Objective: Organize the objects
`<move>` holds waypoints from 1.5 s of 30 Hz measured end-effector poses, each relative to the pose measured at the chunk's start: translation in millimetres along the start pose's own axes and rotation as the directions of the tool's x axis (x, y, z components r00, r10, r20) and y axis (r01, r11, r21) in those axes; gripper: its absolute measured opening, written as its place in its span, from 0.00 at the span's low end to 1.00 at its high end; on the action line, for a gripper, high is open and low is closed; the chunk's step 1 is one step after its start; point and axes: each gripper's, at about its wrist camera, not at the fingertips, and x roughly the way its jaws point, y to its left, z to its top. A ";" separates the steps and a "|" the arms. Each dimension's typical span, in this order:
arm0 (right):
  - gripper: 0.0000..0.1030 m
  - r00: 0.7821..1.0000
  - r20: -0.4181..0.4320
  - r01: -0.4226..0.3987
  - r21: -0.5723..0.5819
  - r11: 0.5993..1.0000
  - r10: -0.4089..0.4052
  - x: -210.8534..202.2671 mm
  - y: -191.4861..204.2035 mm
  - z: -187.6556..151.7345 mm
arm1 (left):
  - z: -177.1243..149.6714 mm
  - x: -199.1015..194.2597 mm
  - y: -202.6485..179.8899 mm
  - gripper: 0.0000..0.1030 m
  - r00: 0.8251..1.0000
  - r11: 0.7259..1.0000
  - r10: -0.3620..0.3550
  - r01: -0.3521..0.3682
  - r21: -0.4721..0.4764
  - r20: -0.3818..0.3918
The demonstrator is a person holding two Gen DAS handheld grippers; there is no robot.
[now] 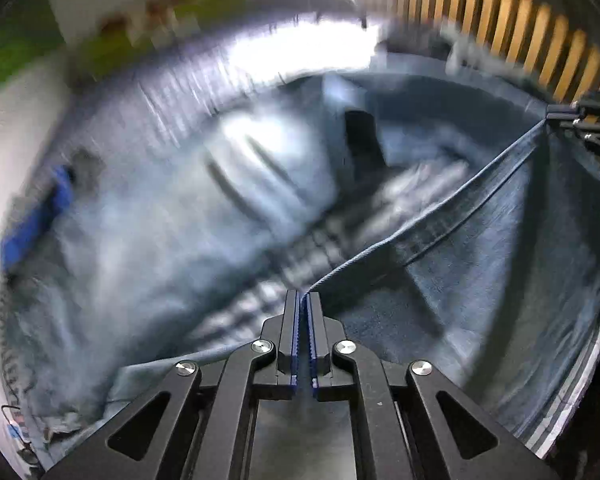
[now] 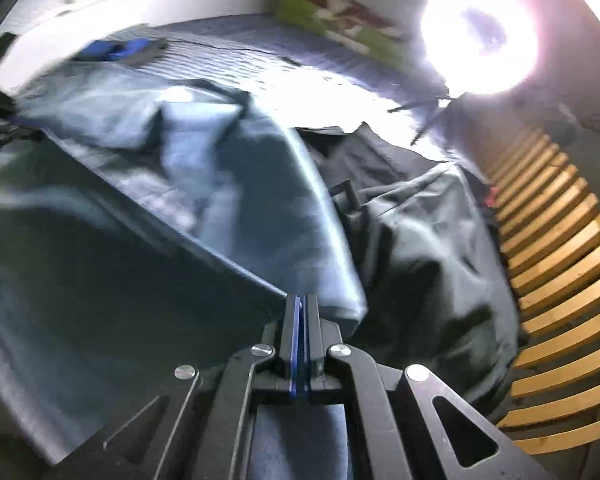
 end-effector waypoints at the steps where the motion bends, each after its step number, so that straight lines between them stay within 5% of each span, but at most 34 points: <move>1: 0.13 0.999 -0.047 0.016 -0.011 1.000 -0.016 11.8 0.0 0.9 | 1.3 8.4 1.7 0.07 0.999 1.000 0.016 -0.017 -0.020 -0.032; 3: 0.17 0.996 -0.090 0.000 0.021 1.000 0.002 16.7 -7.6 -3.8 | -3.0 0.9 7.4 0.16 1.000 0.999 0.011 -0.012 -0.050 -0.015; 5: 0.21 0.999 -0.026 -0.023 0.106 0.994 0.026 -6.4 -28.5 -16.2 | -13.5 -23.9 21.2 0.28 0.999 0.994 -0.004 0.009 -0.105 0.048; 7: 0.43 0.998 0.049 -0.038 0.247 0.968 0.026 -35.8 -62.9 -39.9 | -27.0 -47.9 31.9 0.32 0.996 0.988 -0.026 0.039 -0.151 0.090; 12: 0.45 0.998 0.057 -0.035 0.584 0.811 0.003 -79.8 -128.3 -146.4 | -75.9 -96.0 24.2 0.32 0.987 0.984 -0.051 0.076 -0.161 0.150; 17: 0.46 0.990 0.062 -0.131 0.744 0.656 0.127 -77.3 -127.8 -241.3 | -118.7 -101.1 -24.6 0.32 0.987 0.988 -0.072 0.090 -0.124 0.141; 26: 0.46 0.930 0.162 -0.272 0.908 0.320 0.329 -30.4 -106.8 -296.2 | -142.5 -97.6 -83.0 0.32 0.979 0.981 -0.155 0.169 -0.100 0.134; 28: 0.39 0.932 0.181 -0.282 0.908 0.311 0.314 -30.7 -104.3 -293.2 | -142.4 -99.5 -87.8 0.32 0.979 0.982 -0.151 0.164 -0.089 0.133; 29: 0.27 0.931 0.195 -0.293 0.903 0.314 0.309 -33.6 -102.4 -290.0 | -142.0 -100.4 -89.1 0.32 0.980 0.983 -0.150 0.162 -0.082 0.133; 30: 0.03 0.925 0.209 -0.312 0.894 0.322 0.316 -39.1 -98.9 -284.9 | -142.8 -102.3 -91.2 0.32 0.980 0.984 -0.148 0.159 -0.075 0.134; 31: 0.03 0.920 0.225 -0.332 0.883 0.331 0.322 -46.8 -96.9 -281.9 | -143.5 -104.4 -91.7 0.32 0.980 0.986 -0.144 0.154 -0.069 0.135; 34: 0.03 0.928 0.244 -0.351 0.825 0.442 0.281 -92.2 -87.5 -274.2 | -147.5 -110.5 -90.6 0.32 0.982 0.989 -0.128 0.137 -0.056 0.141; 37: 0.07 0.973 0.057 -0.181 0.789 0.587 0.222 -109.0 -84.6 -278.7 | -150.1 -110.3 -85.5 0.32 0.984 0.991 -0.114 0.123 -0.055 0.136; 38: 0.11 0.971 0.045 -0.180 0.787 0.590 0.236 -108.0 -89.8 -282.2 | -150.2 -108.5 -82.8 0.32 0.985 0.991 -0.111 0.120 -0.060 0.133; 39: 0.25 0.967 0.062 -0.197 0.799 0.568 0.248 -107.8 -97.9 -287.0 | -150.1 -106.8 -80.9 0.32 0.985 0.991 -0.111 0.120 -0.066 0.130; 40: 0.35 0.963 0.119 -0.231 0.828 0.511 0.241 -108.7 -111.6 -291.0 | -149.5 -104.6 -78.6 0.32 0.986 0.990 -0.110 0.121 -0.075 0.127; 43: 0.37 0.942 0.267 -0.328 0.857 0.398 0.203 -103.2 -147.0 -288.4 | -146.5 -99.7 -74.7 0.32 0.987 0.988 -0.110 0.121 -0.093 0.118; 45: 0.37 0.931 0.289 -0.356 0.853 0.380 0.223 -84.5 -159.8 -266.7 | -144.3 -97.6 -76.2 0.32 0.988 0.990 -0.106 0.115 -0.086 0.110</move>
